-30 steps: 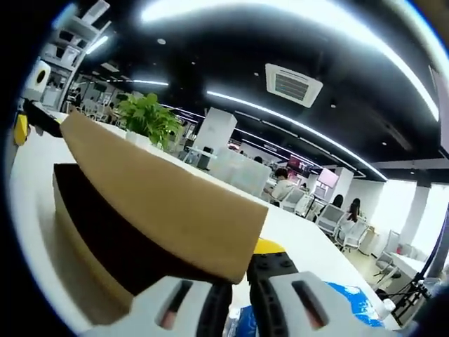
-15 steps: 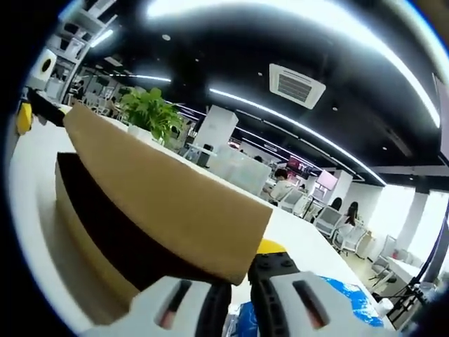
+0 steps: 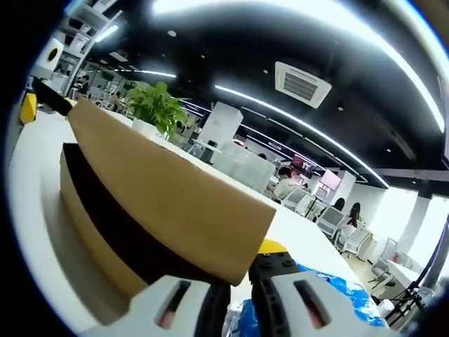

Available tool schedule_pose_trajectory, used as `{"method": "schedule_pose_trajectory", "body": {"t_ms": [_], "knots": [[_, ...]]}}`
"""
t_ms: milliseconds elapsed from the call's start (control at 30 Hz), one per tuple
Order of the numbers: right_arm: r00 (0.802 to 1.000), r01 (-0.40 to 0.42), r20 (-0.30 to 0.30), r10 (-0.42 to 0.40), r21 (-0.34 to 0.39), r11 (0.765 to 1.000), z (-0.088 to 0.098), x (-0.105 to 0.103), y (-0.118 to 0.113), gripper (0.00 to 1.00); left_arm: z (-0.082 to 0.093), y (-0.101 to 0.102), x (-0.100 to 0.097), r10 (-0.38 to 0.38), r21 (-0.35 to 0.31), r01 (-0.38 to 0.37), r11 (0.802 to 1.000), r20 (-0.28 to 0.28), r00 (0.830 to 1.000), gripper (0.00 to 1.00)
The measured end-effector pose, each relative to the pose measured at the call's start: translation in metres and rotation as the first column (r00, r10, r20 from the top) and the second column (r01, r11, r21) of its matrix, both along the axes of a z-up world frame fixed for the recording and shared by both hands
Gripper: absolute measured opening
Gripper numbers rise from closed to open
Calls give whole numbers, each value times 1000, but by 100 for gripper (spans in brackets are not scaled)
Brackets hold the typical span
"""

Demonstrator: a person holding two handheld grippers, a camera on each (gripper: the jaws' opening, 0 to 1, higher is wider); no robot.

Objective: Operate the shoe box by opening the lid, removing the specified soft item, and placing it in the target area until the item is outside and the box remains undamaged.

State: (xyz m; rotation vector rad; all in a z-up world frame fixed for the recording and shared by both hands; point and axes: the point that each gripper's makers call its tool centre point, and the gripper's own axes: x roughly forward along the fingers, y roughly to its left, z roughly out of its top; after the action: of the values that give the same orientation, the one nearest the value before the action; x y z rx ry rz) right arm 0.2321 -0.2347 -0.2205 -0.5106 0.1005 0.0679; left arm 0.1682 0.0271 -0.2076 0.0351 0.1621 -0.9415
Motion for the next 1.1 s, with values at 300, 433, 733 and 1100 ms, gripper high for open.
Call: {"method": "schedule_pose_trajectory", "body": {"t_ms": [300,433,733,1100], "knots": [[999,-33,-24,32,-52,998,-7,-1,3,6,-4,0,4,21,2,-21,1000,3,1000,75],[998,-56,-43,55,-41,998,-9,-1,4,8,-11,0,6,36,75,-39,996,42,998,75],[979,-150,-136,150,9,989,-16,-8,15,22,-13,-1,8,47,77,-50,996,42,998,77],[944,-253,-191,270,106,962,-18,-14,26,37,-12,0,9,41,54,-42,998,30,999,77]]}}
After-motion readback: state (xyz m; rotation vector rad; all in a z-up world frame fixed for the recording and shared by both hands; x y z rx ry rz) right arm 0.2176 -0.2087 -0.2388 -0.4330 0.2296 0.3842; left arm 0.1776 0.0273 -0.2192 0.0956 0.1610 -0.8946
